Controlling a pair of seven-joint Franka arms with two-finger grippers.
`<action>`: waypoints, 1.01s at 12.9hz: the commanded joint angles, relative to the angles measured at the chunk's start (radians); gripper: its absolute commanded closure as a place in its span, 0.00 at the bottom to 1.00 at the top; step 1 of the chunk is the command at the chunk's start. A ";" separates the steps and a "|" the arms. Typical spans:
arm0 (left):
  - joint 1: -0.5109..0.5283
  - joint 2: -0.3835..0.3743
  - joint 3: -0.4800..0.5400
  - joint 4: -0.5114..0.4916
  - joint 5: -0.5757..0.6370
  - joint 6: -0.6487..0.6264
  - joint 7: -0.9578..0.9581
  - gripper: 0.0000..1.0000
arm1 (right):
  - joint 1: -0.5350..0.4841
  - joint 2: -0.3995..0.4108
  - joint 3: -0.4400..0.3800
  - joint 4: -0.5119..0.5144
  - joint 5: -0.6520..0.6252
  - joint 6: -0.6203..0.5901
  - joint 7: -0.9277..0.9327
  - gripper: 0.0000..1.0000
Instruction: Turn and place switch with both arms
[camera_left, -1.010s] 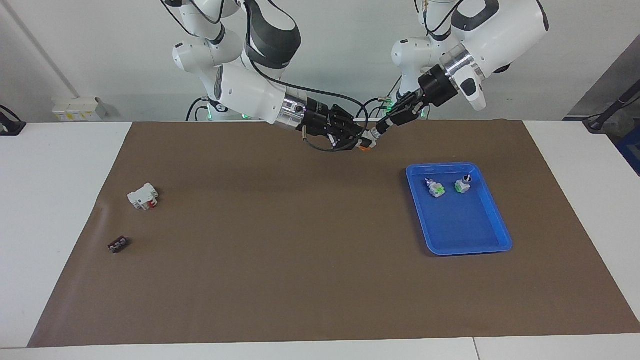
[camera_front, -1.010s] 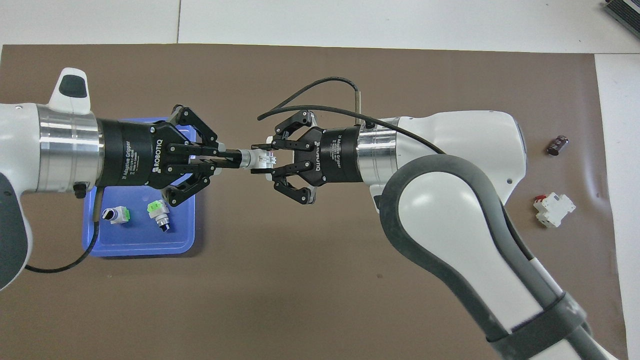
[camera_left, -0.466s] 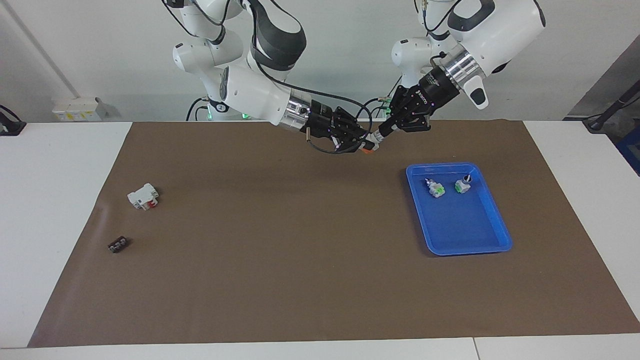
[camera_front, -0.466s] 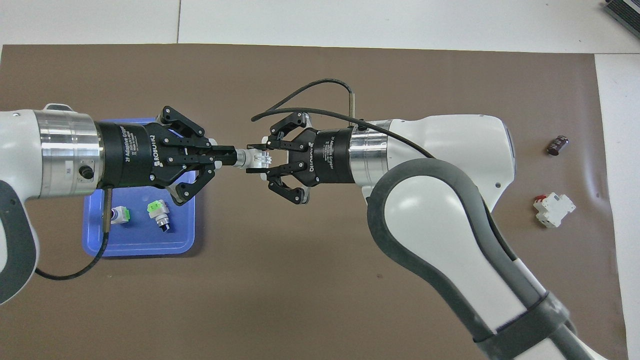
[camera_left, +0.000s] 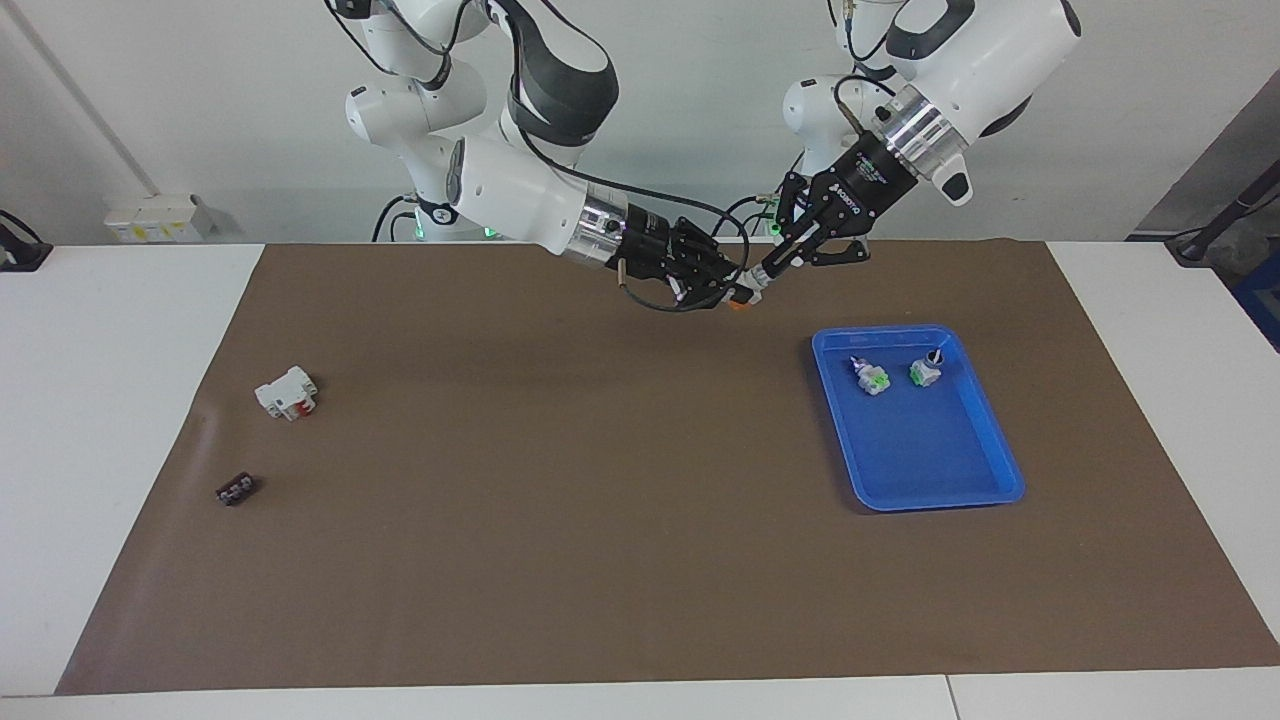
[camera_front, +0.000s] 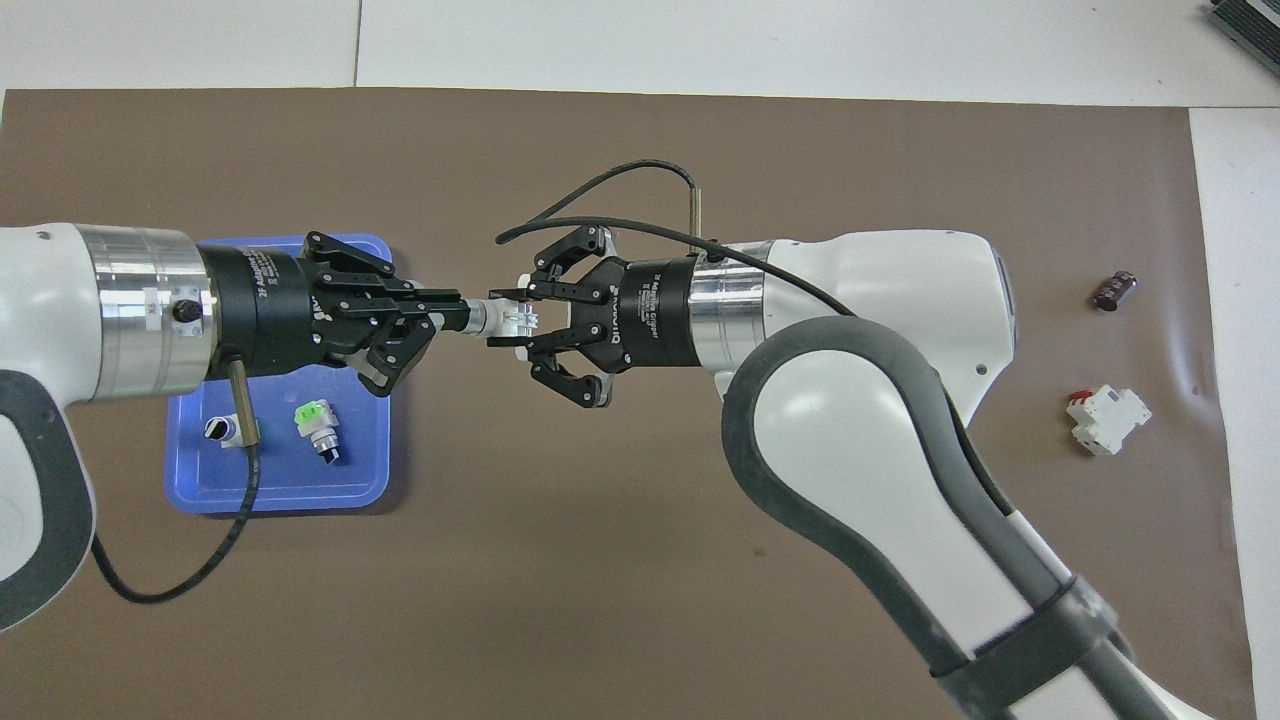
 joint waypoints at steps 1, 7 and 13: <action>0.031 0.010 0.029 -0.038 0.117 0.089 -0.098 1.00 | -0.026 -0.066 -0.006 -0.029 0.025 -0.051 0.001 1.00; 0.018 0.013 0.023 -0.032 0.184 0.106 -0.102 1.00 | -0.026 -0.068 -0.006 -0.030 0.025 -0.051 0.004 1.00; 0.001 0.015 0.022 -0.032 0.270 0.110 -0.053 1.00 | -0.035 -0.088 -0.014 -0.036 -0.072 -0.054 0.000 0.00</action>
